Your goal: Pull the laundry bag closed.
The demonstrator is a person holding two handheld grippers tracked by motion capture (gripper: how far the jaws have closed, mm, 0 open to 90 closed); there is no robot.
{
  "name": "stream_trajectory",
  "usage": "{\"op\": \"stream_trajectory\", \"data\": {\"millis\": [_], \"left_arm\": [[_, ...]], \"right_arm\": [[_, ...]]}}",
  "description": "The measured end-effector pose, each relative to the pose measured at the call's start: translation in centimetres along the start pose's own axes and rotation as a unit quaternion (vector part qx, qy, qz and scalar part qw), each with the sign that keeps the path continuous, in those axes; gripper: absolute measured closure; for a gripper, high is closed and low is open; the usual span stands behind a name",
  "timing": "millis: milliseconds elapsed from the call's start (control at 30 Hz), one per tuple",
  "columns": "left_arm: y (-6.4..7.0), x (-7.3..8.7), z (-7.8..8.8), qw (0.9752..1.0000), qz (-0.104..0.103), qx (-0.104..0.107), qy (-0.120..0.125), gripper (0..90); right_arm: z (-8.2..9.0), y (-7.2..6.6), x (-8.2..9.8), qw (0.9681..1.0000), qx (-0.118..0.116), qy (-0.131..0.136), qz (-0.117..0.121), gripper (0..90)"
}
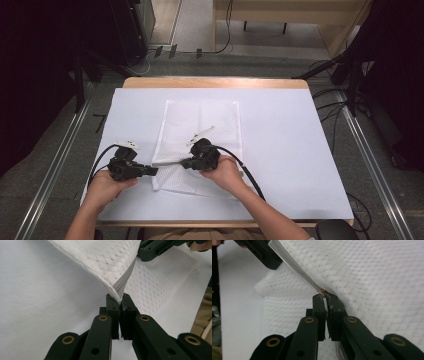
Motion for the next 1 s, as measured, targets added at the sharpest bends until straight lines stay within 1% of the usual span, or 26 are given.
{"op": "stream_trajectory", "data": {"millis": [67, 133, 167, 233, 267, 433, 467, 533, 567, 633, 733, 800, 867, 1000], "left_arm": [[0.0, 0.0, 0.0, 1.0, 0.0, 0.001, 0.0, 88.0], [0.0, 0.0, 0.0, 1.0, -0.001, 0.001, 0.0, 88.0], [0.0, 0.0, 0.1, 1.0, 0.001, 0.002, 0.001, 88.0], [0.0, 0.0, 0.1, 1.0, 0.0, 0.001, 0.0, 88.0], [0.0, 0.0, 0.1, 1.0, 0.0, 0.002, 0.001, 88.1], [-0.1, 0.1, 0.1, 1.0, 0.001, 0.003, -0.001, 88.1], [-0.1, 0.1, 0.1, 1.0, 0.001, 0.003, -0.001, 88.1], [0.0, 0.1, 0.1, 1.0, 0.0, 0.001, -0.003, 88.1], [0.0, 0.1, 0.1, 1.0, 0.0, 0.001, -0.003, 88.1], [-0.1, 0.1, 0.1, 1.0, 0.001, 0.003, -0.002, 88.1], [-0.1, 0.2, 0.1, 1.0, 0.003, 0.006, 0.0, 88.1], [-0.1, 0.2, 0.1, 1.0, 0.003, 0.005, 0.0, 88.1], [-0.1, 0.2, 0.1, 1.0, 0.003, 0.005, 0.0, 88.1], [-0.1, 0.2, 0.2, 1.0, 0.004, 0.006, 0.0, 88.1]], "right_arm": [[0.0, 0.0, 0.0, 1.0, 0.003, -0.002, 0.002, 87.9], [0.1, 0.1, 0.1, 1.0, -0.001, -0.001, 0.001, 87.9], [0.1, 0.1, 0.1, 1.0, 0.004, -0.004, 0.002, 87.9], [0.2, 0.2, 0.1, 1.0, 0.001, -0.002, 0.0, 88.0], [0.2, 0.2, 0.2, 1.0, 0.004, -0.003, 0.002, 87.9], [0.3, 0.2, 0.2, 1.0, 0.003, -0.002, 0.0, 87.9], [0.4, 0.4, 0.3, 0.9999, -0.006, 0.001, -0.009, 87.9], [0.4, 0.4, 0.4, 0.9999, -0.009, 0.005, -0.011, 88.0], [0.4, 0.4, 0.5, 1.0, -0.003, 0.002, -0.009, 87.9], [0.5, 0.5, 0.6, 1.0, 0.001, -0.002, -0.007, 87.9], [0.8, 0.6, 0.7, 0.9999, 0.003, 0.0, -0.01, 87.9], [0.8, 0.6, 0.7, 0.9999, 0.002, -0.002, -0.01, 87.9], [1.0, 0.7, 0.8, 1.0, 0.007, -0.002, -0.005, 87.9], [1.2, 0.8, 0.9, 0.9999, 0.009, -0.003, -0.008, 87.9]]}}
Point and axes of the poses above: each handheld gripper's, and its own axes: z roughly backward along the jaws, x roughly out of its underside, y roughly to its right, the point moved 2 cm from there along -z, roughly forward along the jaws, and after that the axes turned 2 degrees about z, right-handed, at the moved point
